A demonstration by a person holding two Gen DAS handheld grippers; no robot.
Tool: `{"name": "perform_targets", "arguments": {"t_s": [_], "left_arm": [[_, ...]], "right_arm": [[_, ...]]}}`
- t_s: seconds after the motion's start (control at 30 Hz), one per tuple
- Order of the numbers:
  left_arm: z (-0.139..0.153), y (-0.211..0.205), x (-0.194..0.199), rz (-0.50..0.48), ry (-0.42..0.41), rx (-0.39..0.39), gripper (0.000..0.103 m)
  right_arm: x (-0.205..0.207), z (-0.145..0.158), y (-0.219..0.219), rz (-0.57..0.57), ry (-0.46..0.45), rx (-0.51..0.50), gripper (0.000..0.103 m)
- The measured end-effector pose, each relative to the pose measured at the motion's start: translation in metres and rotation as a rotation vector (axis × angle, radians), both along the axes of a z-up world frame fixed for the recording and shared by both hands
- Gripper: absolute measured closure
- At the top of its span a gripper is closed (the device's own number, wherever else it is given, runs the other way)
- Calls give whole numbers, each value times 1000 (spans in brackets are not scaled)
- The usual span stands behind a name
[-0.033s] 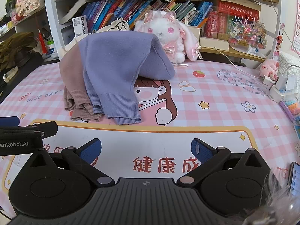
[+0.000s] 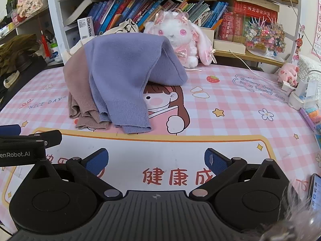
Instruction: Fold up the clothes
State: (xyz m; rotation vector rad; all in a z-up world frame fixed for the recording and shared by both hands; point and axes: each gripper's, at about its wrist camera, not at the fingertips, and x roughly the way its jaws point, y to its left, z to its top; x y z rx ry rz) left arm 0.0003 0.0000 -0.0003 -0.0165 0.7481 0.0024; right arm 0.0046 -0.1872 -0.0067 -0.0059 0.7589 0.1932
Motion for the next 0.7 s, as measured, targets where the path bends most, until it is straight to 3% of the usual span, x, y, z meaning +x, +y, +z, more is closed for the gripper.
{"name": "perform_targets", "arguments": {"t_s": [0.7], "left_arm": [[-2, 0, 2, 10, 2, 3, 0]], "right_arm": [[4, -2, 0, -9, 5, 4, 0]]}}
